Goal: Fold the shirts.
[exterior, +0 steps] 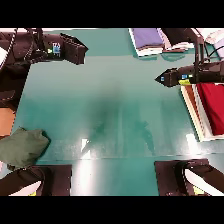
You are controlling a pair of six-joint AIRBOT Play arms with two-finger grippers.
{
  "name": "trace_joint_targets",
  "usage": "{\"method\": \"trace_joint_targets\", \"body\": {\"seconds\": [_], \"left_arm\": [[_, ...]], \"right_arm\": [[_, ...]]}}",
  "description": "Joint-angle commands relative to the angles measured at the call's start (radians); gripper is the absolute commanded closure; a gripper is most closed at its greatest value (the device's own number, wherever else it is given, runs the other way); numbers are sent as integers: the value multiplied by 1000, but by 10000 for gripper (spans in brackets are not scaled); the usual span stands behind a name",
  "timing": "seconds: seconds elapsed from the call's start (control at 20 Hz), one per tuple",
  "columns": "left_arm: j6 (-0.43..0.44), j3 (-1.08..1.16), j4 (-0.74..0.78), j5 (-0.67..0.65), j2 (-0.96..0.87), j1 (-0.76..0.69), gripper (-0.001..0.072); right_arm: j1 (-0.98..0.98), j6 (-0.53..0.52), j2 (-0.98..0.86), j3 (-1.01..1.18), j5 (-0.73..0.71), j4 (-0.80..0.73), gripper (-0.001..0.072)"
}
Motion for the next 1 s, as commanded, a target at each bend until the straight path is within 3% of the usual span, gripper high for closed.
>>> {"method": "trace_joint_targets", "body": {"seconds": [0.0,0.55,0.65,0.8,0.95], "left_arm": [[0,0,0,0,1,0,685],[-1,0,-5,5,1,0,684],[7,1,14,88,0,5,685],[-80,0,85,-133,35,101,685],[-88,-133,182,-353,151,270,684]], "right_arm": [[1,0,0,1,2,1,688],[1,1,0,0,4,2,688],[1,1,0,0,6,2,688],[1,1,0,0,7,2,688],[1,1,0,0,6,2,688]]}}
